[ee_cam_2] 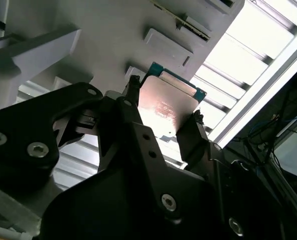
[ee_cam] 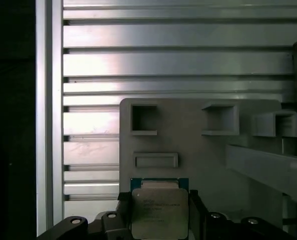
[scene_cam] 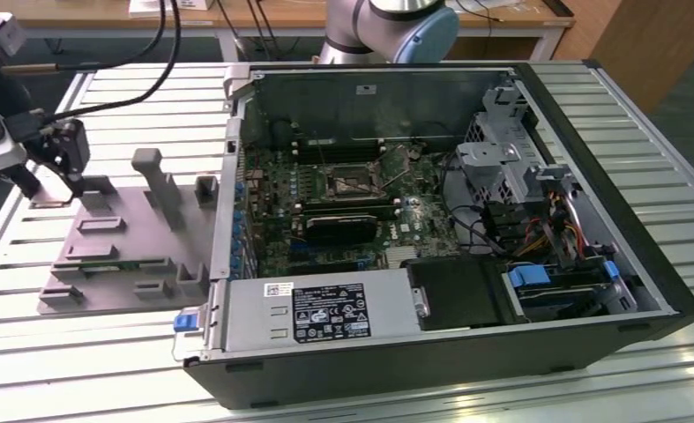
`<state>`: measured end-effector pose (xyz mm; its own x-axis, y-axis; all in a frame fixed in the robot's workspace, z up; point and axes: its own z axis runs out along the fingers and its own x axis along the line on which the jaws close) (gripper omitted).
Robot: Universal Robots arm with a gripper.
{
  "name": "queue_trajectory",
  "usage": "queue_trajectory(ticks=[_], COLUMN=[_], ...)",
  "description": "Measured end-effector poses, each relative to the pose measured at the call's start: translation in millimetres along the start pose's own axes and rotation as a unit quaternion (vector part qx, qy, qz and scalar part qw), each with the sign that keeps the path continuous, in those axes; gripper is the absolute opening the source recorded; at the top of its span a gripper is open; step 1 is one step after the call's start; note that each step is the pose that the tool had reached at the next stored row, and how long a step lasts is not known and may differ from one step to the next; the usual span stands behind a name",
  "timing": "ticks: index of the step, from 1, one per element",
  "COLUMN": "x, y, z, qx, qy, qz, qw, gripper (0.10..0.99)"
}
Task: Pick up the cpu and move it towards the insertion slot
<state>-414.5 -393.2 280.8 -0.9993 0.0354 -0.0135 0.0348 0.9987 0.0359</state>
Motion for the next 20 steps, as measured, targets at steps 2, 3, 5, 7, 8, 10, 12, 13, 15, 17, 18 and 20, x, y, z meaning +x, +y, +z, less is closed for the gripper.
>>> queue_trajectory(ticks=[2, 3, 5, 7, 8, 10, 12, 13, 15, 17, 18, 20], x=[-0.1, -0.1, -0.3, -0.3, -0.4, -0.5, -0.6, -0.7, -0.8, -0.8, -0.9, -1.0], y=[0.6, 0.8, 1.4, 1.9, 2.2, 2.8, 3.4, 3.7, 4.2, 4.7, 5.0, 5.6], z=[-8.9, -13.2, -21.6, -30.0, -34.2, -42.7, -51.1, -55.1, -63.3, -71.3, -75.3, -82.9], qx=[0.0000, 0.0000, 0.0000, 0.0000, 0.0000, -0.0001, -0.0001, -0.0001, -0.0001, -0.0001, -0.0001, -0.0002], qy=[-0.0004, -0.0006, -0.0011, -0.0016, -0.0018, -0.0024, -0.0030, -0.0033, -0.0040, -0.0045, -0.0049, -0.0058], qz=[0.000, 0.000, 0.000, 0.000, 0.000, 0.000, 0.000, 0.000, 0.000, 0.000, 0.000, 0.000], qw=[1.0000, 1.0000, 1.0000, 1.0000, 1.0000, 1.0000, 1.0000, 1.0000, 1.0000, 1.0000, 1.0000, 1.0000], gripper=[0.541, 0.541, 0.541, 0.541, 0.541, 0.541, 0.541, 0.541, 0.541, 0.541, 0.541, 0.541])
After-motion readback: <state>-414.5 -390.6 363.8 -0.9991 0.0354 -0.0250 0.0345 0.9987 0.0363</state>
